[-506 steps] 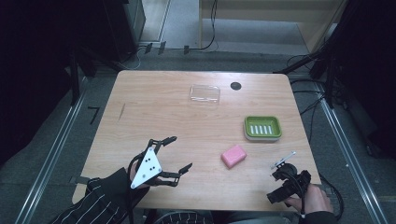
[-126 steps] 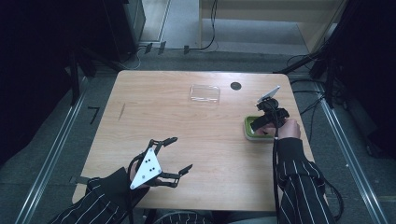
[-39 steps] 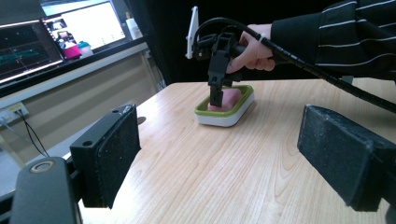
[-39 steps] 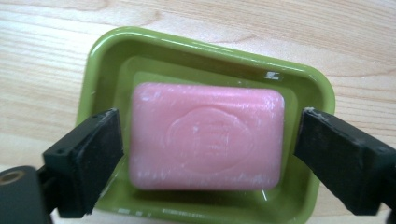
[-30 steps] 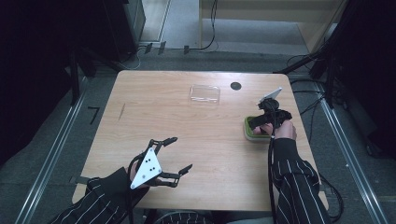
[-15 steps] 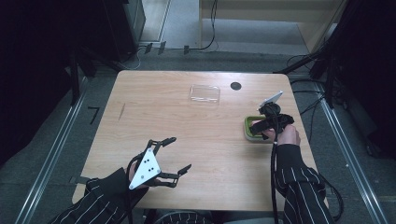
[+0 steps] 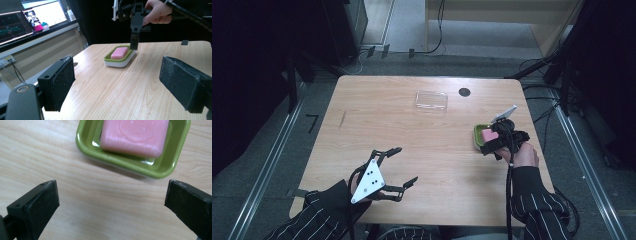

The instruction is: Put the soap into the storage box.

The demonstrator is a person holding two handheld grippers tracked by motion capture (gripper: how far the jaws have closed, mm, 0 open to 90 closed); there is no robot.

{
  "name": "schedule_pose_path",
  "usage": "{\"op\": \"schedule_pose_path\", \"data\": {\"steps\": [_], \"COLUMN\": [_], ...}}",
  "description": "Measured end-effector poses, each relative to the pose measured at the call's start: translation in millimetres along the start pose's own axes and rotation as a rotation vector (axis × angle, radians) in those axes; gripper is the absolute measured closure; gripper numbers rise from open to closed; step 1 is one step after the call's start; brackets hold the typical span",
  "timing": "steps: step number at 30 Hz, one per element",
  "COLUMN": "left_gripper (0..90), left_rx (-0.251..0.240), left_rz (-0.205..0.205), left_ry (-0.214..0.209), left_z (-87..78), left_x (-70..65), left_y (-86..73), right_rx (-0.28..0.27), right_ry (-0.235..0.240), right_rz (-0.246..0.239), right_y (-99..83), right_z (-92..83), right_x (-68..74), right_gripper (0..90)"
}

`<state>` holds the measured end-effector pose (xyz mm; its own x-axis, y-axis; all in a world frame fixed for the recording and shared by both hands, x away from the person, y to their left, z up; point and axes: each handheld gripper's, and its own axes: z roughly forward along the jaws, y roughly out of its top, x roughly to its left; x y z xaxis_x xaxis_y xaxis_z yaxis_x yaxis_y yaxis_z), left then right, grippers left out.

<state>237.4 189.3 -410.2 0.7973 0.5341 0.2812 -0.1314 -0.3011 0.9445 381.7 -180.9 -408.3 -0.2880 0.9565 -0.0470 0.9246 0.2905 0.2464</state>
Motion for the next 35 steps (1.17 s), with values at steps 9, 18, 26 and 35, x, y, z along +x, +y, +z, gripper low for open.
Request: {"op": "schedule_pose_path", "data": {"steps": [9,18,26,35], "left_gripper": [13.5,13.6,13.6,13.5], "left_rx": [-0.002,-0.003,-0.005,-0.007], "left_rz": [0.002,0.007,0.006,0.010], "left_ry": [-0.010,-0.017,-0.016,-0.019], "left_z": [2.4,4.8,4.8,5.3], "left_x": [-0.2,-0.4,-0.1,-0.2], "left_y": [0.5,1.1,1.0,1.0], "right_rx": [0.026,0.075,0.118,0.146], "right_ry": [-0.004,-0.001,-0.001,0.005], "right_rz": [-0.022,-0.047,-0.089,-0.125], "right_y": [-22.2,-53.8,-71.5,-84.5], "right_z": [-5.0,-3.3,3.8,8.7], "right_x": [4.0,6.7,15.8,20.4], "right_gripper": [0.0,0.0,0.1,1.7]}}
